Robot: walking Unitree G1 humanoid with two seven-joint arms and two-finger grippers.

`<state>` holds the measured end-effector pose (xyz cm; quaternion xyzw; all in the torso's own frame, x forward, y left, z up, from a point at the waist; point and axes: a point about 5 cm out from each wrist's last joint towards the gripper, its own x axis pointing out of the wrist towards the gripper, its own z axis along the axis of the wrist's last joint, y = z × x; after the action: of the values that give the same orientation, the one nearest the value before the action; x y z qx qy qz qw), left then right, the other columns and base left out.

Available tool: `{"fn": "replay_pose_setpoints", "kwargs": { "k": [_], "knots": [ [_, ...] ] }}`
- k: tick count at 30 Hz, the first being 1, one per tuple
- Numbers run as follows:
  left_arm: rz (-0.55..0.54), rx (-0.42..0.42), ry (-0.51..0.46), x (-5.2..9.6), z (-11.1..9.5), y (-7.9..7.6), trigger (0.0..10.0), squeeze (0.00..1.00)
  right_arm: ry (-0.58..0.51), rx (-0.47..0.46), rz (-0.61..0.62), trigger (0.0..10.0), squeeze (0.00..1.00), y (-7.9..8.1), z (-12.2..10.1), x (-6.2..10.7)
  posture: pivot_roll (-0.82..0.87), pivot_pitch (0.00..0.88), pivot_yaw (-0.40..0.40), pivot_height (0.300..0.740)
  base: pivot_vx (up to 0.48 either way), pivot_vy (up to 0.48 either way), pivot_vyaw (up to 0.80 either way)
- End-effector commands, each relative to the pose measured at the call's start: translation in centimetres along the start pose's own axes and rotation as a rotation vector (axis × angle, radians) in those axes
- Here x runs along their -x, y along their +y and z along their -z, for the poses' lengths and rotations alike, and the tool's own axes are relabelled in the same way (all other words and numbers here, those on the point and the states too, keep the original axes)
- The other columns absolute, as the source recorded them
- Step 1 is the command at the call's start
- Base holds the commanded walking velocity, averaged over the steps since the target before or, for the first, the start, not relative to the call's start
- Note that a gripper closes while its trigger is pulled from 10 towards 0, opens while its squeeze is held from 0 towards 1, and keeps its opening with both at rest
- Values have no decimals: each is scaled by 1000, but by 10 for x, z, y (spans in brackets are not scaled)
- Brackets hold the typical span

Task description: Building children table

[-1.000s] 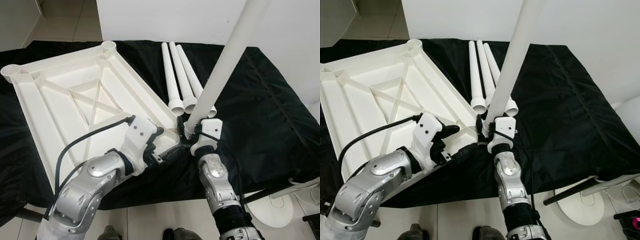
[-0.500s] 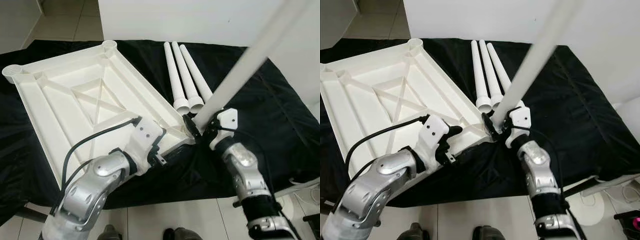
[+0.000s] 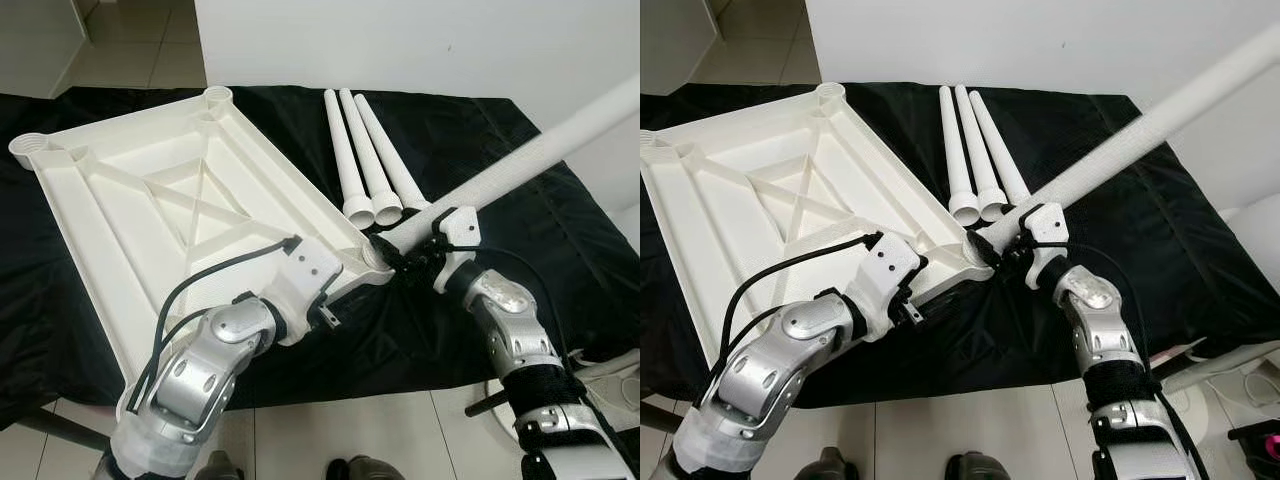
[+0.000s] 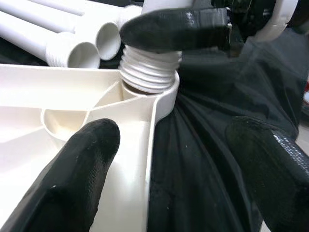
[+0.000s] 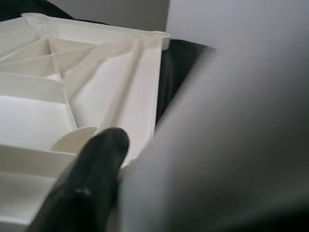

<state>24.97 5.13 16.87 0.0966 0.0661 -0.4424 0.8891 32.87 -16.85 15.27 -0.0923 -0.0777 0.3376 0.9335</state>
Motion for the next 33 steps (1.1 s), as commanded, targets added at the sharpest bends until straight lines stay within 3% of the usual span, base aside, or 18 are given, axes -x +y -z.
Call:
{"fn": "replay_pose_setpoints", "kwargs": {
  "k": [1,13,14,16,17,24,26,33],
  "knots": [
    [-226,-2,15,0,2,13,10000,0,27,-12,-17,0,0,0,5,1,18,26,-67,740,0,0,0],
    [-252,-14,13,0,1,18,10000,0,20,-49,-72,0,0,1,7,-11,32,42,-74,740,0,0,0],
    [-258,-12,14,1,1,19,10000,0,29,-41,-71,4549,0,3,10,-11,35,48,-75,740,0,0,0],
    [-258,-12,14,1,1,19,10000,0,29,-41,-71,4549,0,3,10,-11,35,48,-75,740,0,0,0],
    [-262,-11,14,2,1,20,10000,0,38,-38,-72,10000,0,5,12,-10,35,48,-75,740,0,0,0],
    [-265,-13,18,3,1,22,10000,0,147,-48,-6,10000,0,10,28,-14,30,57,-64,740,0,0,0],
    [-262,-16,18,2,1,22,10000,0,167,-117,-4,10000,0,10,30,-19,28,57,-59,740,0,0,0],
    [-255,-24,18,2,0,22,10000,0,178,-206,9,10000,0,6,28,-28,28,57,-55,740,0,0,0]
  ]
}}
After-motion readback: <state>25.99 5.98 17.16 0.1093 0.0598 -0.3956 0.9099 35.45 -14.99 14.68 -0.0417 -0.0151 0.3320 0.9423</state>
